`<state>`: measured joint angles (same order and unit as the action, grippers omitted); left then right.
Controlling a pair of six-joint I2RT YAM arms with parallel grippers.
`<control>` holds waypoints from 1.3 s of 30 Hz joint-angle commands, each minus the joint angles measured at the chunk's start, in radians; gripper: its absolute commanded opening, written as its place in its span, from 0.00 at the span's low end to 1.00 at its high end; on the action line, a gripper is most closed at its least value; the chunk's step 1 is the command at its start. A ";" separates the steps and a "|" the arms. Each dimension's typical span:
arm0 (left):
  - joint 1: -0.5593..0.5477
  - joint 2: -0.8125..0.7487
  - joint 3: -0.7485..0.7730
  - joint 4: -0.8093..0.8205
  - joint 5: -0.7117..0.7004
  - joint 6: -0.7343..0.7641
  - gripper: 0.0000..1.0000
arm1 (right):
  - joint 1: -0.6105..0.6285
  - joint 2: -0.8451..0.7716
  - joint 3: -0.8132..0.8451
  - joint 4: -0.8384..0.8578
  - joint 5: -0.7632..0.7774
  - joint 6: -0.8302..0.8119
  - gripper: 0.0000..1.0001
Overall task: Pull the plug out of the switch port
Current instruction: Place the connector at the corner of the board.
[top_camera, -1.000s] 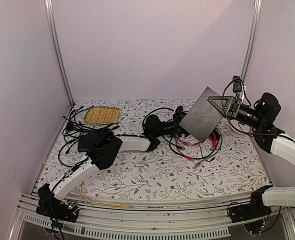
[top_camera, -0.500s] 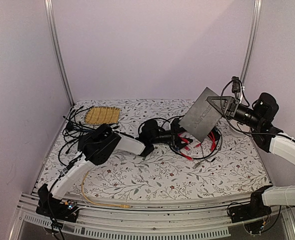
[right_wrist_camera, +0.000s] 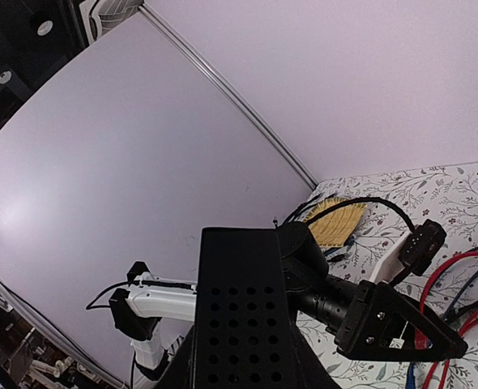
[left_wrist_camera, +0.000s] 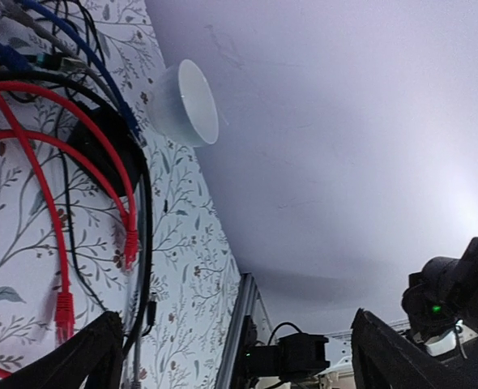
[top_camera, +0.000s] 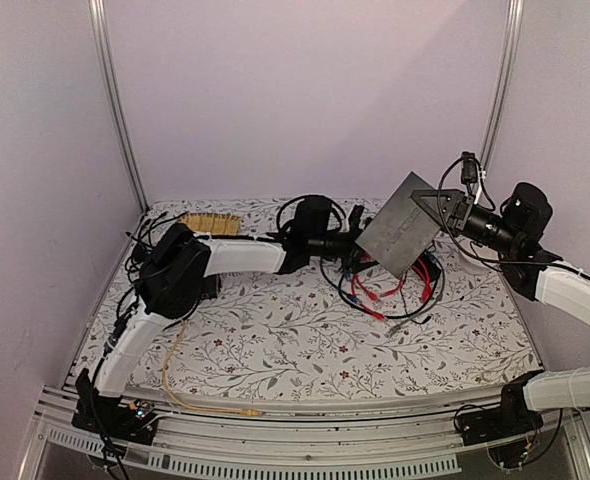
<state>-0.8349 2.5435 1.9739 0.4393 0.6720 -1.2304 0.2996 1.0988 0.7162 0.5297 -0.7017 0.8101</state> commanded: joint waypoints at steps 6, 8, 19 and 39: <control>0.003 -0.043 0.124 -0.671 -0.173 0.392 0.98 | -0.004 -0.057 0.038 0.074 0.073 0.006 0.01; 0.005 -0.049 0.129 -0.697 -0.182 0.419 0.98 | -0.004 -0.061 0.038 0.079 0.084 0.009 0.01; 0.006 -0.108 0.085 -0.757 -0.180 0.516 0.98 | -0.004 -0.065 0.077 0.072 0.193 0.012 0.01; 0.007 -0.321 -0.169 -0.870 -0.157 0.687 0.98 | -0.016 0.165 0.233 0.072 0.252 -0.023 0.02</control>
<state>-0.8303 2.3093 1.8816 -0.4019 0.5083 -0.5903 0.2909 1.2518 0.8783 0.5201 -0.4648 0.7898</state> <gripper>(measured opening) 0.979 0.244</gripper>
